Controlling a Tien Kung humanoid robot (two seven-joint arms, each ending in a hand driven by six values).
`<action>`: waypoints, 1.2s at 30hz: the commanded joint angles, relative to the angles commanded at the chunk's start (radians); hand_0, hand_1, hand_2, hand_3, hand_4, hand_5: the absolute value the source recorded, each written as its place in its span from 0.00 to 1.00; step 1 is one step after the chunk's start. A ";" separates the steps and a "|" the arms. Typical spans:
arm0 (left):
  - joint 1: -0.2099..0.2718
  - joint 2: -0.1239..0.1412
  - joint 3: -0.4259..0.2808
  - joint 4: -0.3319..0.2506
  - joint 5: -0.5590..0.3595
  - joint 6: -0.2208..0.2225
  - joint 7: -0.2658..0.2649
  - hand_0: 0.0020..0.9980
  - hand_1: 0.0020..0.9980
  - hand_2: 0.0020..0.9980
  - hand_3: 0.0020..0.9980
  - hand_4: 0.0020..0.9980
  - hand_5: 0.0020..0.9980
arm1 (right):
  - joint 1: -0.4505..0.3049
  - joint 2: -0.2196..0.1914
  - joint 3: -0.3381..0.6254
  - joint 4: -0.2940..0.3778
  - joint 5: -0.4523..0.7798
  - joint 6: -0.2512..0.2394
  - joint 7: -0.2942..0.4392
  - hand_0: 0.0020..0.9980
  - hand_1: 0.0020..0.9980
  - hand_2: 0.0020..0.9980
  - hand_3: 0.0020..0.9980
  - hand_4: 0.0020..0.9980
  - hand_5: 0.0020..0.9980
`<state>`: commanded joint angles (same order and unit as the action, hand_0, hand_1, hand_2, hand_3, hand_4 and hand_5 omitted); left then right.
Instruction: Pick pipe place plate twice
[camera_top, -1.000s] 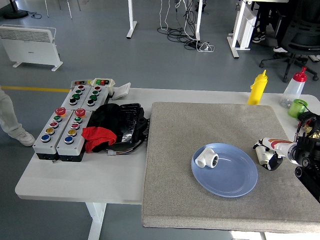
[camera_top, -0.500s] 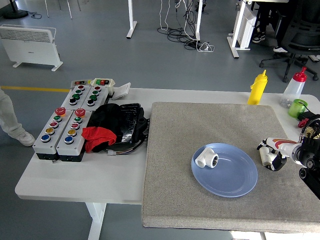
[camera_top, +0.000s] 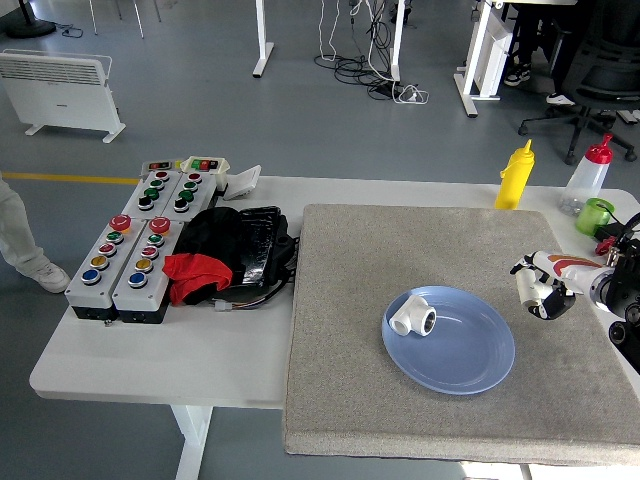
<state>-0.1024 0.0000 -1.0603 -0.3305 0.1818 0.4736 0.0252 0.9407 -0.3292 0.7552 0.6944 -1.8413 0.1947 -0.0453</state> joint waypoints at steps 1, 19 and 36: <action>0.001 0.000 0.001 0.000 -0.002 0.000 0.000 0.63 0.64 0.66 0.72 0.49 1.00 | -0.004 -0.005 0.010 0.034 -0.001 0.002 -0.004 0.32 0.49 0.61 0.70 0.61 0.00; 0.016 0.000 -0.011 0.000 0.016 0.002 0.007 0.63 0.64 0.66 0.72 0.49 1.00 | -0.112 -0.147 -0.106 0.563 0.107 0.122 -0.114 0.44 0.58 0.68 0.71 0.59 0.00; 0.006 0.000 0.001 0.003 -0.001 -0.002 -0.001 0.63 0.64 0.65 0.71 0.49 1.00 | -0.113 -0.150 -0.154 0.590 0.100 0.155 -0.140 0.88 0.85 0.97 0.94 0.79 0.18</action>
<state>-0.0962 0.0000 -1.0596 -0.3277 0.1804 0.4718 0.0237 0.8274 -0.4796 0.6016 1.2841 -1.7411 0.3501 -0.1848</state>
